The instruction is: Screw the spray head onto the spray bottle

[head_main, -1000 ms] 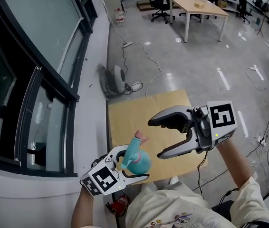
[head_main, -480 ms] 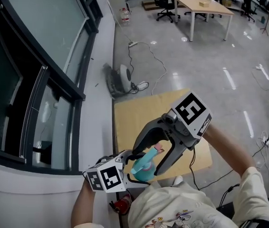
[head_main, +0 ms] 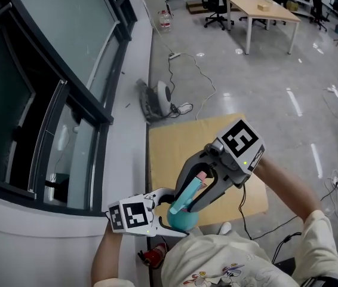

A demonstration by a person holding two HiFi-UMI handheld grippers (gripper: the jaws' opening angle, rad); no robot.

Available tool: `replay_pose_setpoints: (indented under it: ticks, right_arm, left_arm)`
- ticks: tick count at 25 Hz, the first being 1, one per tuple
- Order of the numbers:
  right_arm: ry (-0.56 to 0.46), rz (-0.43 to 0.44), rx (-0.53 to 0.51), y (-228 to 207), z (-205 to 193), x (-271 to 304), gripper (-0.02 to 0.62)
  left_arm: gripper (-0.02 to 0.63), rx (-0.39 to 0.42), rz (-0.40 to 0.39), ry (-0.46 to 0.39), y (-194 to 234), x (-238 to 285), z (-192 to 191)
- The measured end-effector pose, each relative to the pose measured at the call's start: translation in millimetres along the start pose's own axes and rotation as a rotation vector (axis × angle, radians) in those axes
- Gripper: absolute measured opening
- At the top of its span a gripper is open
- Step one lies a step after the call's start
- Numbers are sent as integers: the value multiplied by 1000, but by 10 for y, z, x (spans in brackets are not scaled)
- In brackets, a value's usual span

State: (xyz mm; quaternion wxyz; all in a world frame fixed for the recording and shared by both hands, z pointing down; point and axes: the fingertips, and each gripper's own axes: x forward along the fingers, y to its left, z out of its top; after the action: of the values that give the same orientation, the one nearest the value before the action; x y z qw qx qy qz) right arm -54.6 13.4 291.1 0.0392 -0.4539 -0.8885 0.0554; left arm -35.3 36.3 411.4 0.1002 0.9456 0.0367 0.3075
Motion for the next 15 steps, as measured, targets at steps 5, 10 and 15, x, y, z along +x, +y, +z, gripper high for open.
replay_pose_setpoints:
  ticks: [5,10,15]
  right_arm:
    - [-139,81,5,163,266,-32,127]
    - [-171,145,11,272,460,13,127]
    - [-146,279,-5,434,546,30,128]
  left_arm:
    - [417,-78,-212,-208,-275,-75,301]
    - [416,-111,-361,-366,-456,-159,469]
    - [416,-127,-531,-485,-641,-184,654]
